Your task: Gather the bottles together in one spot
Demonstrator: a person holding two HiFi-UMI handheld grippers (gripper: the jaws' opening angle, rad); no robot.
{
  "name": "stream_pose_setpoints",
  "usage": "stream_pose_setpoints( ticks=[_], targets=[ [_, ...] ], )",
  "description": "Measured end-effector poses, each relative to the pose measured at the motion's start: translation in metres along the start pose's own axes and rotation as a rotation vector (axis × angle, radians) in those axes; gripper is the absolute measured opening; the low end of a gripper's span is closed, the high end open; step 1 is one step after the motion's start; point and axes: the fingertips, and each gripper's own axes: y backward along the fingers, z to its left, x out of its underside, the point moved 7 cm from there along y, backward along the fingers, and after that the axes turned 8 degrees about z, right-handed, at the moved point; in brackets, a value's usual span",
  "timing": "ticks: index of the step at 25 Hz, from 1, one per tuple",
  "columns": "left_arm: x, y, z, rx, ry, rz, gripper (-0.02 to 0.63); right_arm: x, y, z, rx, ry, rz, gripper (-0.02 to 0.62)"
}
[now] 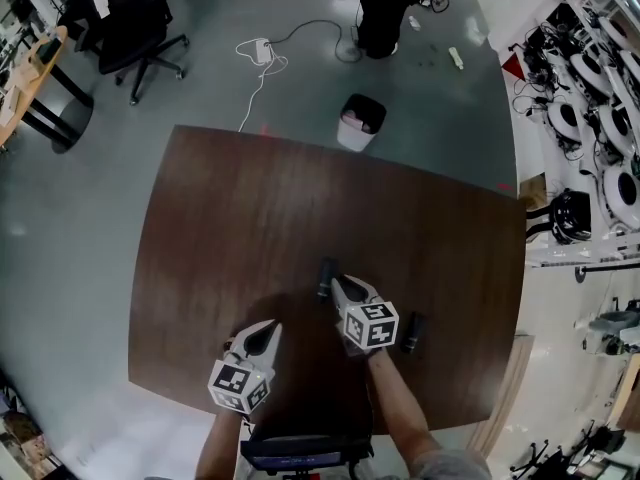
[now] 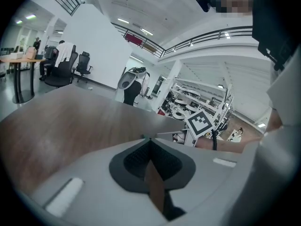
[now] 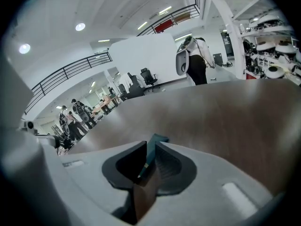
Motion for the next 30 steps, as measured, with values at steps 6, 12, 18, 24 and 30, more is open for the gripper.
stream_pose_setpoints(
  ticks=[6, 12, 18, 24, 30],
  targets=[
    [-0.007, -0.002, 0.003, 0.007, 0.012, -0.012, 0.002, -0.005, -0.017, -0.006, 0.018, -0.032, 0.044, 0.132],
    [0.0, -0.006, 0.01, 0.012, 0.022, -0.008, 0.002, -0.006, -0.03, -0.003, 0.017, -0.03, 0.098, 0.204],
    [0.003, -0.004, 0.013, 0.01, 0.034, -0.014, 0.002, -0.005, -0.031, -0.001, 0.037, -0.019, 0.122, 0.207],
    [0.001, -0.002, 0.011, 0.002, 0.045, -0.007, 0.002, -0.006, -0.034, -0.002, 0.036, -0.007, 0.166, 0.182],
    [-0.001, 0.003, 0.012, -0.005, 0.05, -0.012, 0.002, -0.005, -0.034, 0.003, 0.039, -0.003, 0.162, 0.124]
  ],
)
